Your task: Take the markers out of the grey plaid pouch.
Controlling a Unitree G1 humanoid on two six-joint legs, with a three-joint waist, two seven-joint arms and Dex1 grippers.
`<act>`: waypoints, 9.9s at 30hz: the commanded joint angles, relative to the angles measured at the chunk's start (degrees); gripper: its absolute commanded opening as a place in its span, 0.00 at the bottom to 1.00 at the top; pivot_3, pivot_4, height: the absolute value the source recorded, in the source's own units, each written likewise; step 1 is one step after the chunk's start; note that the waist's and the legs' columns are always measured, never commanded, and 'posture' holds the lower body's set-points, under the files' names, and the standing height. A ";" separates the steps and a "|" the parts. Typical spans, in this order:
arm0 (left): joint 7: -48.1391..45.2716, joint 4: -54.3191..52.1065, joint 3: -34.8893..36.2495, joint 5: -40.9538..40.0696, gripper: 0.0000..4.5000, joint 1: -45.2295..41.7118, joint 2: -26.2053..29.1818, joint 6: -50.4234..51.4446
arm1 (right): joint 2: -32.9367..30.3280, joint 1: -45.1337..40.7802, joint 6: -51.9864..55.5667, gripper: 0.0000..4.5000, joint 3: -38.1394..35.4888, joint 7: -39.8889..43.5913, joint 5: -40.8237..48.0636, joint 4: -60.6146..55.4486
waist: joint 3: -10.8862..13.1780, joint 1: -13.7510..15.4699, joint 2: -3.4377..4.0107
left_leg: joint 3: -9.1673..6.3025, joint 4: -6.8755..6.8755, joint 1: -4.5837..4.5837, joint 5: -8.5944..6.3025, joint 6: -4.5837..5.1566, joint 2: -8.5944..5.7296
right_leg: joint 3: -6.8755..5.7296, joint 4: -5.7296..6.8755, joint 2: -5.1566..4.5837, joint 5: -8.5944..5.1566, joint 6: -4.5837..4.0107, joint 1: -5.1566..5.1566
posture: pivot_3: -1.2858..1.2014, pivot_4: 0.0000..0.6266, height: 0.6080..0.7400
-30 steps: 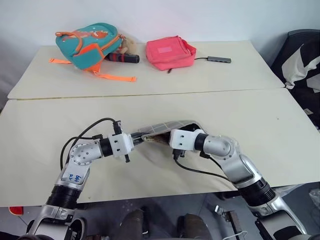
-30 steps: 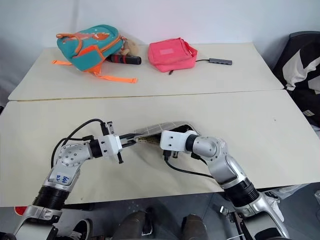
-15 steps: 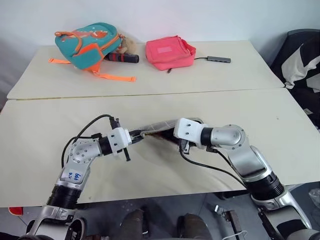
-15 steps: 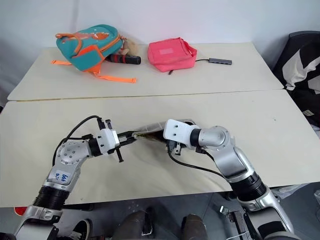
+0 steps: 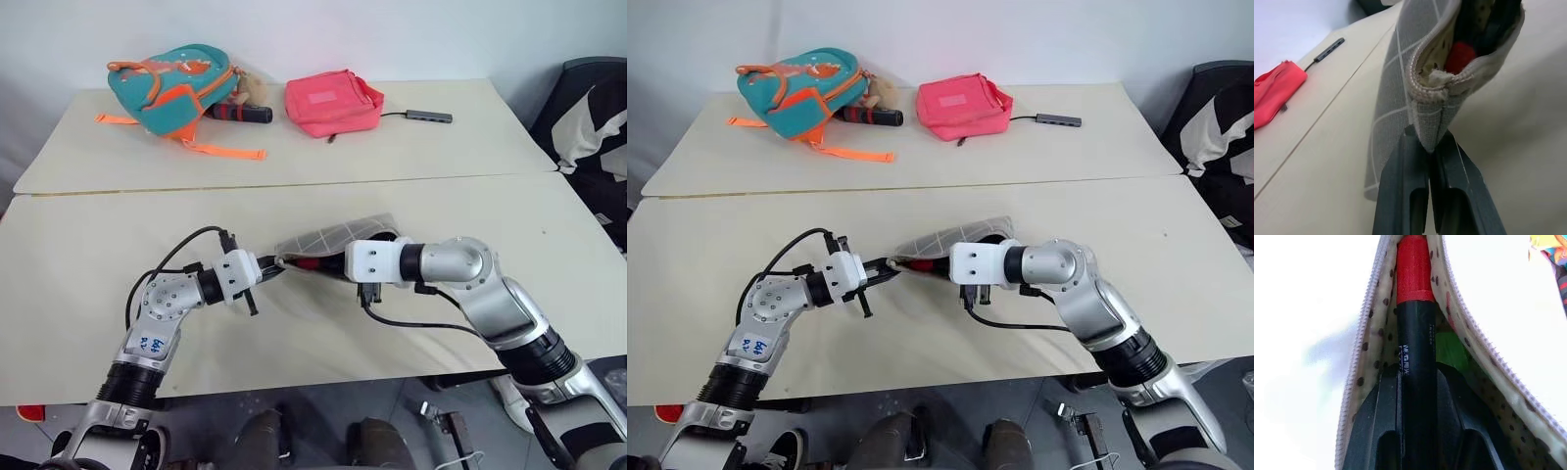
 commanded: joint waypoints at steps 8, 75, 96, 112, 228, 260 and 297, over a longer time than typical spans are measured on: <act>-0.19 -2.85 1.59 -2.70 0.00 1.33 -1.66 4.34 | 2.67 0.58 7.46 0.13 -1.81 -0.55 2.37 -3.35 | 0.00 0.10 0.00 | -0.03 0.07 -0.06 0.00 0.00 0.00 | -0.01 -0.01 0.02 0.00 0.00 0.02 | 0.52 0.24 1.00; -0.88 0.70 7.16 -2.43 0.00 2.71 1.90 -2.22 | -7.49 7.17 22.42 0.13 -20.67 -22.15 18.12 13.23 | 0.07 1.02 0.02 | 0.08 0.06 -0.16 -0.06 0.08 -0.01 | -0.13 -0.14 -0.11 0.01 0.02 -0.04 | 0.52 0.24 1.00; -0.74 0.80 6.42 -2.02 0.00 2.72 0.75 -3.29 | -6.98 5.93 23.06 0.78 -22.51 -18.98 21.04 11.12 | 0.08 1.24 0.03 | 0.05 0.08 -0.15 -0.07 0.08 0.02 | -0.13 -0.14 -0.15 0.01 0.02 -0.03 | 0.52 0.24 1.00; -0.48 1.47 5.79 -1.54 0.00 1.60 -0.45 -2.84 | 0.63 8.65 20.23 0.39 -17.39 -12.58 35.25 -17.34 | 0.09 1.34 0.05 | -0.08 0.07 -0.23 -0.11 0.07 0.03 | -0.02 -0.26 -0.18 0.01 0.02 -0.03 | 0.52 0.24 1.00; -1.78 4.22 11.22 -3.76 0.00 1.10 3.91 -1.72 | -19.99 10.15 21.04 0.10 -17.57 -0.75 19.53 -4.45 | 0.09 0.93 0.05 | -0.16 0.14 -0.30 -0.10 0.11 0.00 | -0.03 -0.37 -0.20 0.04 0.05 0.03 | 0.52 0.24 1.00; -1.86 -3.38 17.72 -14.85 0.00 1.45 8.71 19.29 | 0.24 10.20 6.30 0.74 -22.90 -10.96 24.88 -2.36 | 0.09 1.21 0.03 | -0.10 0.24 -0.29 -0.10 0.13 0.01 | -0.11 -0.07 -0.01 0.07 0.12 0.00 | 0.52 0.24 1.00; 11.65 -8.36 47.51 -45.38 0.93 21.24 14.59 61.48 | 1.03 12.03 3.10 0.75 -22.15 -9.73 25.67 1.22 | 0.17 -0.05 -0.14 | -0.11 0.07 -0.26 -0.28 -0.32 -0.01 | 0.38 -0.24 -0.09 0.06 0.09 -0.09 | 0.52 0.24 1.00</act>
